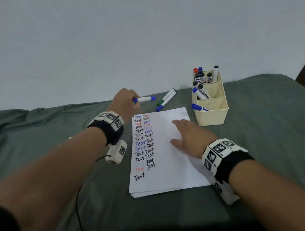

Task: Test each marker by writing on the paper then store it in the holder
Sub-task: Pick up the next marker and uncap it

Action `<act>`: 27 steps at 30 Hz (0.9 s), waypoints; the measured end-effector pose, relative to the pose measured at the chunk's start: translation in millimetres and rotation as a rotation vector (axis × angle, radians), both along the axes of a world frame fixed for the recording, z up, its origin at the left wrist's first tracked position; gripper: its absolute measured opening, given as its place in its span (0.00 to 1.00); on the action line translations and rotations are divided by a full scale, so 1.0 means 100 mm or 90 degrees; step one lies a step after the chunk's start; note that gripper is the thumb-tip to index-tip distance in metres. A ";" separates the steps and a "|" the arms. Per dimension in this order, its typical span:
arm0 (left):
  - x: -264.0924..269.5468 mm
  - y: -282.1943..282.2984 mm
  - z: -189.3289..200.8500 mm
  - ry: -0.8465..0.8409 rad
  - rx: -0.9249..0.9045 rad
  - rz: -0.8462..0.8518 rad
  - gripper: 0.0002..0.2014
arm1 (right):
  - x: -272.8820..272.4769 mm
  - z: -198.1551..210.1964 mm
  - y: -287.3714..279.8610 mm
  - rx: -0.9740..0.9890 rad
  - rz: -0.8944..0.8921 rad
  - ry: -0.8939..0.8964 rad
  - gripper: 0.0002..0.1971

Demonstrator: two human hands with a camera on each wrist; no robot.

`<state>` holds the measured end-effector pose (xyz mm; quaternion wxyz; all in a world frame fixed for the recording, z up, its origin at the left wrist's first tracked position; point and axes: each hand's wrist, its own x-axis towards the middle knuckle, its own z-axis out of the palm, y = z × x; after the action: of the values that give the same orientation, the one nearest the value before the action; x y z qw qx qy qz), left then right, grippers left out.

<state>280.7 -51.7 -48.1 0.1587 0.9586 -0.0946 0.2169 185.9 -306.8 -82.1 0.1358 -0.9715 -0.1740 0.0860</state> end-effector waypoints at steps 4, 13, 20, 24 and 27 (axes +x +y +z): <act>-0.64 -0.10 0.12 -0.080 0.016 -0.186 0.07 | -0.04 0.09 0.00 0.030 0.009 -0.109 0.39; -1.35 -0.48 -0.05 -0.059 0.042 -0.372 0.22 | -0.11 0.18 0.06 0.064 0.050 -0.124 0.09; -1.02 -0.42 -0.13 0.156 0.110 -0.279 0.39 | -0.18 0.18 0.02 0.143 0.082 -0.136 0.17; -0.86 -0.43 -0.09 0.262 0.150 -0.272 0.12 | -0.18 0.18 0.01 0.219 0.059 -0.153 0.11; -0.84 -0.39 -0.07 0.323 0.144 -0.219 0.05 | -0.13 0.14 0.00 0.163 0.070 -0.181 0.11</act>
<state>196.6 -90.9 -55.6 0.1040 0.9636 -0.2360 -0.0706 172.4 -306.9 -68.1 0.2277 -0.9377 -0.2536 -0.0676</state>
